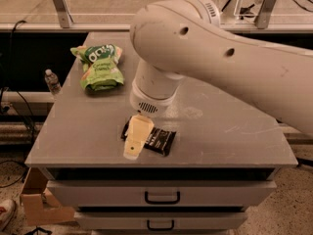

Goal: Pick rxbar chocolate

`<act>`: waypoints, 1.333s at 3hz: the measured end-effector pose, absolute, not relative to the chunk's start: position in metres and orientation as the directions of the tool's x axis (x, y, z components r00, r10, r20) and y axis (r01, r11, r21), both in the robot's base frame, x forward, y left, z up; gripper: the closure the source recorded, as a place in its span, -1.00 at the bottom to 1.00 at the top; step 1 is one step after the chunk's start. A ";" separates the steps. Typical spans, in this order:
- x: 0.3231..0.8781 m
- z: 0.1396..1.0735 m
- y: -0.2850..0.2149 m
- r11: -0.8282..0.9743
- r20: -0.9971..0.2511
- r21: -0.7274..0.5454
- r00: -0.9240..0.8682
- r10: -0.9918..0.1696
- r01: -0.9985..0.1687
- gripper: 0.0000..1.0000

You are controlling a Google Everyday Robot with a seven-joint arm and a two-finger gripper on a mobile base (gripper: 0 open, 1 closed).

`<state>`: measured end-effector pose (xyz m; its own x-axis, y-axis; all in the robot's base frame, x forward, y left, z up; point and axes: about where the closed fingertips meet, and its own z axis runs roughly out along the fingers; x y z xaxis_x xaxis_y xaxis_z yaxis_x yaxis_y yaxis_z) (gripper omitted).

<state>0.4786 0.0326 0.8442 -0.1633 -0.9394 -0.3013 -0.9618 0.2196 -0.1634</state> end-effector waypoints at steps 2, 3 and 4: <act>0.493 0.829 0.021 0.216 -0.323 -0.088 -0.177 -0.930 -0.972 -1.00; 0.497 0.824 0.018 0.215 -0.332 -0.064 -0.182 -0.926 -0.975 -0.65; 0.497 0.819 0.015 0.215 -0.338 -0.049 -0.186 -0.923 -0.975 -0.14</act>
Offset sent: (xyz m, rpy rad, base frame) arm 0.0246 -0.0184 -0.0256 0.0686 0.1193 0.0141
